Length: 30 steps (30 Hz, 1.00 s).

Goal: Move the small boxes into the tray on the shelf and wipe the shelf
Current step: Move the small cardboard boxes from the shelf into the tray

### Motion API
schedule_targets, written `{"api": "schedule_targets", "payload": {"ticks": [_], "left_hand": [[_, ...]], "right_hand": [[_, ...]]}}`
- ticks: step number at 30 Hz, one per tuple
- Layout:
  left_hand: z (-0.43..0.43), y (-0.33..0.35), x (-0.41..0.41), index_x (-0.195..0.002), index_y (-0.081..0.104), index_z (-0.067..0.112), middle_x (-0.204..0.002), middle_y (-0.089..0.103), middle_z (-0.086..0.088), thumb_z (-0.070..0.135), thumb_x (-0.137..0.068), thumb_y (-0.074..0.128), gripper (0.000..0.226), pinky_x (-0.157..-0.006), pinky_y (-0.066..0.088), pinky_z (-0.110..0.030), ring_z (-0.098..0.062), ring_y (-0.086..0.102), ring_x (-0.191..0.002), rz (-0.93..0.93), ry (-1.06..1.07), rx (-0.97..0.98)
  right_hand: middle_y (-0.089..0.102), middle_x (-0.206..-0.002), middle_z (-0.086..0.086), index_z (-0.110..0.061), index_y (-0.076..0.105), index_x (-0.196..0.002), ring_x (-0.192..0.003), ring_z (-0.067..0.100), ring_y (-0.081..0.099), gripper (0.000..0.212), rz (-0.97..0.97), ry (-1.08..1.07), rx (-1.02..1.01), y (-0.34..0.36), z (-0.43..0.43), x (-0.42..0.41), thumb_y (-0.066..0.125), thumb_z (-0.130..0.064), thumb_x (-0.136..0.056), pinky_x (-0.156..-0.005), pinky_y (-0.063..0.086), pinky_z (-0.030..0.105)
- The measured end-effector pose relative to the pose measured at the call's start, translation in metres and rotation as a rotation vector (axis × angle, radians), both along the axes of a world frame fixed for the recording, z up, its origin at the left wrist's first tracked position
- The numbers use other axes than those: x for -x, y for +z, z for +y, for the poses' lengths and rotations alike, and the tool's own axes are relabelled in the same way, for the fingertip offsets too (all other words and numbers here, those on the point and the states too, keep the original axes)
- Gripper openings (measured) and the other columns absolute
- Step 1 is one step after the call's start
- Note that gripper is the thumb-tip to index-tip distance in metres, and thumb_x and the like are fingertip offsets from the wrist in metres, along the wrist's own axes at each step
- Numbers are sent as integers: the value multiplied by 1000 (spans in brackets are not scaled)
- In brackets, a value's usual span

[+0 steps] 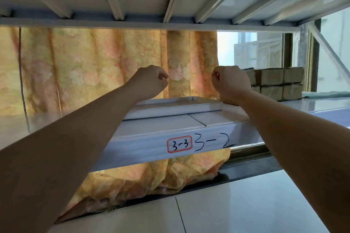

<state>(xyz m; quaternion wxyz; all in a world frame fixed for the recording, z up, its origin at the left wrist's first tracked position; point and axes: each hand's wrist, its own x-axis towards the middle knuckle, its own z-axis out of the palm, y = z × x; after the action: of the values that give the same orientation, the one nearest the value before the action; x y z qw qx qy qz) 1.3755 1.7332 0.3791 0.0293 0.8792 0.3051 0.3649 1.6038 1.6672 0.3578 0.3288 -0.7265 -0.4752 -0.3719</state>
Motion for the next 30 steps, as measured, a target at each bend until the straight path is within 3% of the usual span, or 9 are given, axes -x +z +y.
{"api": "schedule_targets", "payload": {"ticks": [3, 7, 10, 13, 17, 18, 20, 23, 30], "left_hand": [[-22, 8, -41, -131, 54, 15, -133, 56, -5, 28, -96, 47, 38, -81, 37, -23, -20, 56, -110, -16, -67, -2], [-49, 14, -104, -132, 50, 16, -130, 57, -5, 28, -96, 45, 39, -64, 44, -22, -14, 55, -86, -61, -108, -51], [-67, 16, -156, -132, 51, 16, -128, 58, -4, 27, -94, 48, 40, -78, 46, -27, -18, 57, -96, -81, -56, -103], [-80, 20, -204, -125, 56, 17, -125, 60, -4, 27, -90, 50, 37, -84, 46, -29, -22, 57, -108, -81, 26, -106], [-82, 28, -245, -103, 64, 11, -106, 66, -7, 41, -89, 48, 36, -72, 44, -29, -23, 60, -88, -50, 175, -16], [-82, 31, -251, -105, 63, 9, -109, 66, -10, 46, -91, 46, 42, -70, 41, -28, -23, 59, -86, -18, 203, 31], [-87, 37, -258, -128, 52, 4, -131, 56, -15, 48, -95, 42, 55, -80, 41, -30, -29, 56, -107, 56, 245, 125], [-99, 45, -267, -137, 43, 1, -145, 42, -16, 34, -101, 36, 49, -100, 36, -30, -29, 42, -130, 144, 247, 194], [-94, 44, -287, -139, 42, 2, -144, 44, -16, 52, -95, 41, 67, -100, 37, -32, -30, 46, -128, 182, 290, 295]], "right_hand": [[69, -86, 10, -10, 69, -93, -79, 29, 63, 30, -83, 28, -105, 8, -13, -20, 41, -20, -89, -67, 56, 38], [62, -101, 11, -12, 68, -103, -104, 29, 52, 31, 26, 4, -158, 22, -24, -59, 41, -15, -90, -75, 50, 38], [57, -113, 12, -14, 65, -113, -114, 30, 47, 31, 97, -17, -104, 29, -33, -93, 44, -17, -90, -86, 48, 41], [60, -109, 11, -14, 66, -109, -110, 30, 49, 30, 83, -72, -49, 38, -39, -128, 44, -18, -89, -87, 47, 39], [59, -93, 7, -11, 60, -91, -107, 30, 50, 20, 195, -66, 48, 49, -39, -164, 43, -14, -81, -84, 43, 35], [56, -87, 7, -12, 58, -88, -106, 30, 52, 17, 244, -38, 67, 52, -38, -170, 44, -13, -80, -86, 45, 35], [53, -83, 6, -12, 52, -86, -108, 31, 53, 9, 326, 23, 117, 58, -37, -181, 46, -18, -82, -88, 47, 36], [57, -100, 8, -14, 47, -91, -107, 32, 56, 23, 345, 105, 199, 63, -39, -191, 50, -37, -88, -80, 45, 34], [58, -125, 8, -11, 47, -129, -109, 28, 57, 67, 277, 69, 346, 57, -36, -199, 50, -60, -85, -74, 43, 33]]}}
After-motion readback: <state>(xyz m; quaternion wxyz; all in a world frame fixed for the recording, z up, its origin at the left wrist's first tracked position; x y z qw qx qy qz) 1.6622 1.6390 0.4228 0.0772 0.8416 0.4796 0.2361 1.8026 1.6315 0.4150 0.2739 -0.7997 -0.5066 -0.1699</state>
